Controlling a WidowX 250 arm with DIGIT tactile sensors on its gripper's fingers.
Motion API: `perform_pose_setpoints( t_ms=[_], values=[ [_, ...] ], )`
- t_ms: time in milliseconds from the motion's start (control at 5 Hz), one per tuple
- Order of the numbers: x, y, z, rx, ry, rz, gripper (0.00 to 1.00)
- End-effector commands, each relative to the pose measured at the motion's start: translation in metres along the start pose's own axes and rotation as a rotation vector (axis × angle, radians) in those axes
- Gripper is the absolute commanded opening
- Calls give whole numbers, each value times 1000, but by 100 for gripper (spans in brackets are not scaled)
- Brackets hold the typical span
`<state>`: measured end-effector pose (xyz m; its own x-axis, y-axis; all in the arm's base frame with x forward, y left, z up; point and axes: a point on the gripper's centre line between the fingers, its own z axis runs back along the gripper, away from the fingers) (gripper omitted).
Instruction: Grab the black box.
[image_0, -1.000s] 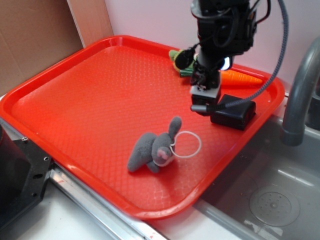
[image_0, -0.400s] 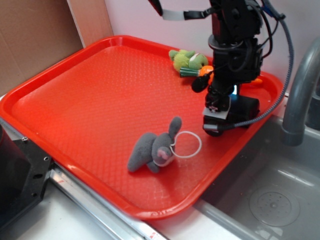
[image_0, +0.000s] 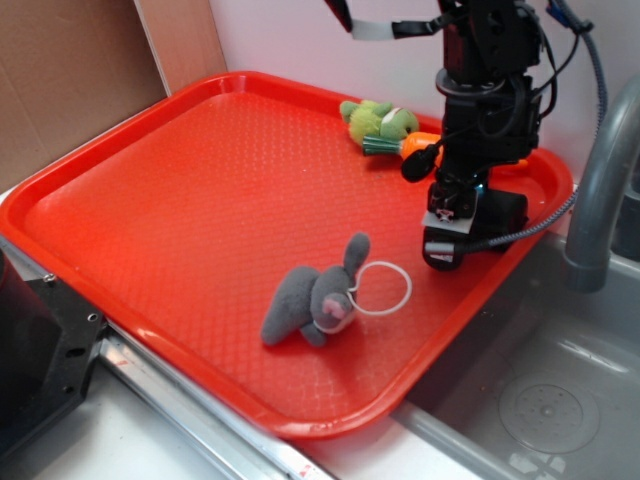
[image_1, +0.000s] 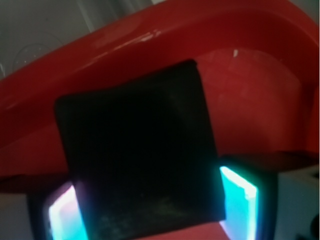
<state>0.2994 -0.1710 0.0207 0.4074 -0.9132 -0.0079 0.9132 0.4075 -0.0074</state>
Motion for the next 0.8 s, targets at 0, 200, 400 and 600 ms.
perform_pose_setpoints(
  t_ms=[0,200,400,600],
  values=[
    [-53,-18,85,66,66,494,0],
    [-79,-23,132,96,6,746,0],
    [-97,-37,167,184,-71,853,0],
    [-121,-51,193,243,-147,985,0]
  ],
)
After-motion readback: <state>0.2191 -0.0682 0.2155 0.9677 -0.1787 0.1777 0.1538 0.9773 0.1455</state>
